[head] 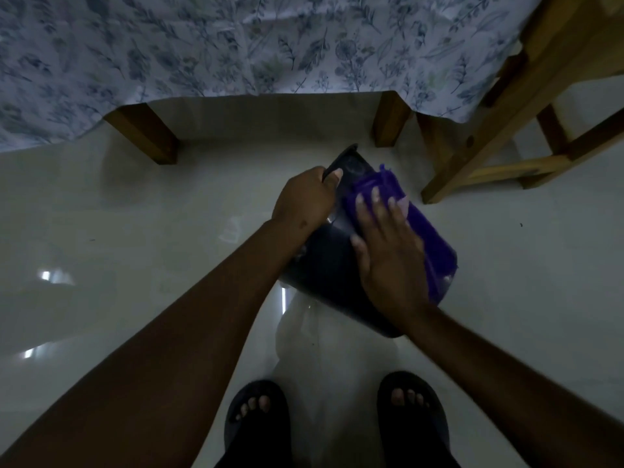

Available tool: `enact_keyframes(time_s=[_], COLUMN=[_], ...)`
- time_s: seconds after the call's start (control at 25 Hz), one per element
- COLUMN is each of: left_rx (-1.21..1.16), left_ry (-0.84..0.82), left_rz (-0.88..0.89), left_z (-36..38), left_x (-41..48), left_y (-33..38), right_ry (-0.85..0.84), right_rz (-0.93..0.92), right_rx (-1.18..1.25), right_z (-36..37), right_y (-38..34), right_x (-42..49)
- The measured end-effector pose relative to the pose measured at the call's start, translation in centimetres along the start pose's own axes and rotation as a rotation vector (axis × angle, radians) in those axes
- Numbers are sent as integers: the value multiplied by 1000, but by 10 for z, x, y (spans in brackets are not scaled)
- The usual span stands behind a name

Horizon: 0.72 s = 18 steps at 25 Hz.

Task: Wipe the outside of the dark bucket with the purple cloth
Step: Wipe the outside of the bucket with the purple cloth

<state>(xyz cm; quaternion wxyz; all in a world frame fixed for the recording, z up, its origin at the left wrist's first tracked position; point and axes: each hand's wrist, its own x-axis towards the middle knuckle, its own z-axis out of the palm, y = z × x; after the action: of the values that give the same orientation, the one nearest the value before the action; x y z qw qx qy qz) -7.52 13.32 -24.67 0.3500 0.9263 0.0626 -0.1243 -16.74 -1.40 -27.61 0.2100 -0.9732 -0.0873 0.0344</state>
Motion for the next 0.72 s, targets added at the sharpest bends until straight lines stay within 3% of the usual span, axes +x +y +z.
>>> enact_keyframes(time_s=[0.12, 0.24, 0.4, 0.56, 0.72], left_rx=[5, 67, 125, 96, 17], left_ry=[-24, -36, -37, -21, 33], left_rz=[39, 74, 95, 78, 79], left_z=[-4, -12, -14, -11, -13], left_x=[-4, -13, -16, -22, -28], left_y=[-9, -20, -22, -19, -21], right_ry=[-103, -197, -185, -238, -261], right_rz=[174, 289, 247, 396, 508], right_rx=[216, 478, 503, 525, 706], right_z=[-11, -4, 7, 12, 3], right_y=[38, 45, 41, 54, 49], right_x=[57, 50, 18, 29, 29])
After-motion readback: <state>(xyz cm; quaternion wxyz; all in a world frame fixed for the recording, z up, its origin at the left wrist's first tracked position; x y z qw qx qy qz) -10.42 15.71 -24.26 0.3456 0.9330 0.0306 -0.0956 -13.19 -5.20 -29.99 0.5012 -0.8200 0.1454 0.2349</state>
